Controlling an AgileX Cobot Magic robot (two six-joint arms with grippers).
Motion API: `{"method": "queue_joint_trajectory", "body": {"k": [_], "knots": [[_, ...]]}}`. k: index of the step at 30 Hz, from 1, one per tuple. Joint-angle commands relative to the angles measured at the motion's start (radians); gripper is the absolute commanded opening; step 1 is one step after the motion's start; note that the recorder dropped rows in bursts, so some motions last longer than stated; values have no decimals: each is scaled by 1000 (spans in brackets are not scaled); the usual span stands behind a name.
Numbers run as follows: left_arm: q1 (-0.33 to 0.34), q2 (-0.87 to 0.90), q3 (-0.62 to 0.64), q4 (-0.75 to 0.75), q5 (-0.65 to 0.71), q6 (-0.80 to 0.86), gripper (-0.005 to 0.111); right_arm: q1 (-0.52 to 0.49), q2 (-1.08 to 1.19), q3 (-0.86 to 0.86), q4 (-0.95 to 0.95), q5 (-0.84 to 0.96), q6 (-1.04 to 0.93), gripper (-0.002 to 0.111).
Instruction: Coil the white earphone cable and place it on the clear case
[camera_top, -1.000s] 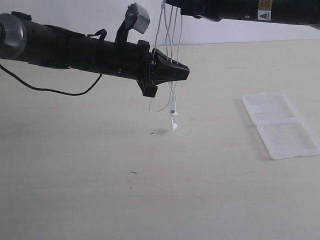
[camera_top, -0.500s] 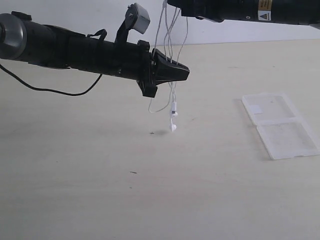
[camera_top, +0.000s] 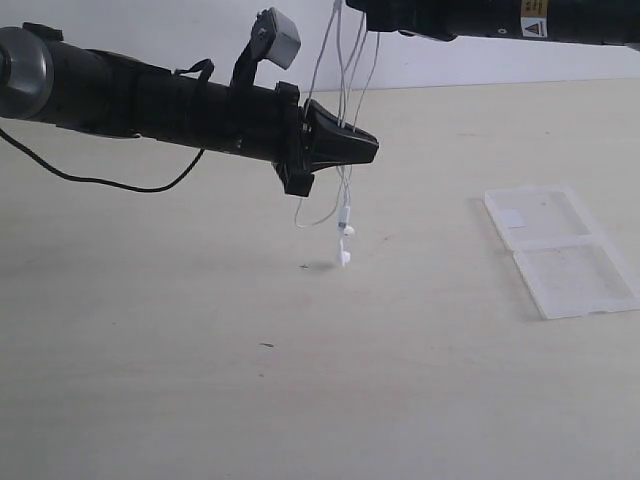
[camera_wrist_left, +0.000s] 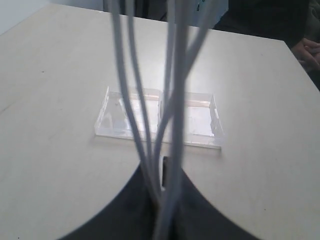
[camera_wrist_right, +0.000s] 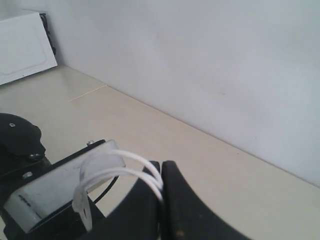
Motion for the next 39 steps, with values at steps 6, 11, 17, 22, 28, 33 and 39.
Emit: {"method": "queue_joint_trajectory", "body": {"k": [6, 11, 17, 22, 28, 33, 39], "knots": [[-5, -4, 2, 23, 9, -9, 5, -4, -9, -7, 8, 30, -17, 0], [0, -26, 2, 39, 10, -46, 5, -4, -9, -7, 46, 189, -24, 0], [0, -60, 2, 68, 78, -71, 0, -4, -9, -7, 63, 238, -64, 0], [0, -92, 2, 83, 97, -110, 0, -4, -9, -7, 60, 265, -63, 0], [0, -115, 2, 101, 29, -144, 0, -4, -9, -7, 60, 298, -70, 0], [16, -121, 2, 118, -112, -202, 0, -4, -11, -7, 52, 305, -72, 0], [99, -130, 2, 53, -54, -251, 0, -4, -11, -7, 52, 301, -89, 0]]}}
